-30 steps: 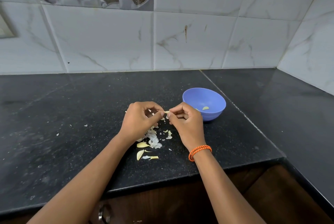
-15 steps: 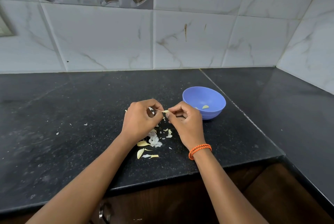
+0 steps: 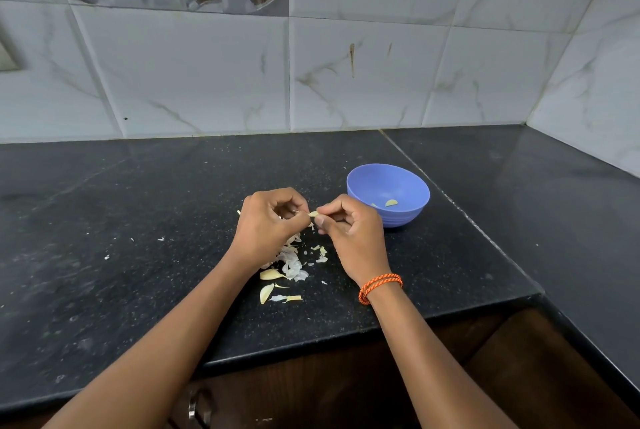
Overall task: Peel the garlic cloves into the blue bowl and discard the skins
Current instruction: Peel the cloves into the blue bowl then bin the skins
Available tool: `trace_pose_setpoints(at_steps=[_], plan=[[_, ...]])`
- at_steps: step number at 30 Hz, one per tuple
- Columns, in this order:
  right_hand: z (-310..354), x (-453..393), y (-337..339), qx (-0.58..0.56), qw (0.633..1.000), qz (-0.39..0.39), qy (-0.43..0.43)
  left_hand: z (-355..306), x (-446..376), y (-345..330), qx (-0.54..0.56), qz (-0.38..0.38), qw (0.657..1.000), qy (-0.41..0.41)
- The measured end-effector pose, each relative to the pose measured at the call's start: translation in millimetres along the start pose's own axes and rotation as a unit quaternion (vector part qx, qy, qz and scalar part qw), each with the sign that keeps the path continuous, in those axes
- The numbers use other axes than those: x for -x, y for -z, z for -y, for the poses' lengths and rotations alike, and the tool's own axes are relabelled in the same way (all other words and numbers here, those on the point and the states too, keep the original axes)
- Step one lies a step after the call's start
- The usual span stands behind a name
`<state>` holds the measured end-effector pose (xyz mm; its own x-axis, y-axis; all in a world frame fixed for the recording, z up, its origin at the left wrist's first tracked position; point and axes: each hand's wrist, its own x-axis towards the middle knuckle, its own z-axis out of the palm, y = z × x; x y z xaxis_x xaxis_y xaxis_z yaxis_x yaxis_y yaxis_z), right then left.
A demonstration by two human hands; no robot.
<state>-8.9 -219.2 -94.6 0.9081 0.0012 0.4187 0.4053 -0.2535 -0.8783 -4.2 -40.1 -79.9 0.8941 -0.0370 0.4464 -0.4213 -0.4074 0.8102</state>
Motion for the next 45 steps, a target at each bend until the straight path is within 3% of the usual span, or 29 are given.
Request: trace_pose_setpoints(at_steps=[9,21,26,35,45], plan=[[0,-2,3,-0.064,0.998,0.022,-0.009,-3,0,1,0.095,0.025,0.995,0.031],[0,-2,3,-0.08,0.996,0.027,-0.006,2,-2,1,0.087,0.022,0.996,0.027],[0,0,4,-0.086,0.996,0.011,0.0,7,-6,11,0.099,-0.023,0.994,0.049],[-4,-2,2,0.009,1.0,-0.016,-0.012,3,-2,7,-0.013,0.04,0.999,-0.001],[-2,-1,-1,0.05,0.999,-0.007,0.0,-2,2,2,-0.115,-0.005,0.993,-0.019]])
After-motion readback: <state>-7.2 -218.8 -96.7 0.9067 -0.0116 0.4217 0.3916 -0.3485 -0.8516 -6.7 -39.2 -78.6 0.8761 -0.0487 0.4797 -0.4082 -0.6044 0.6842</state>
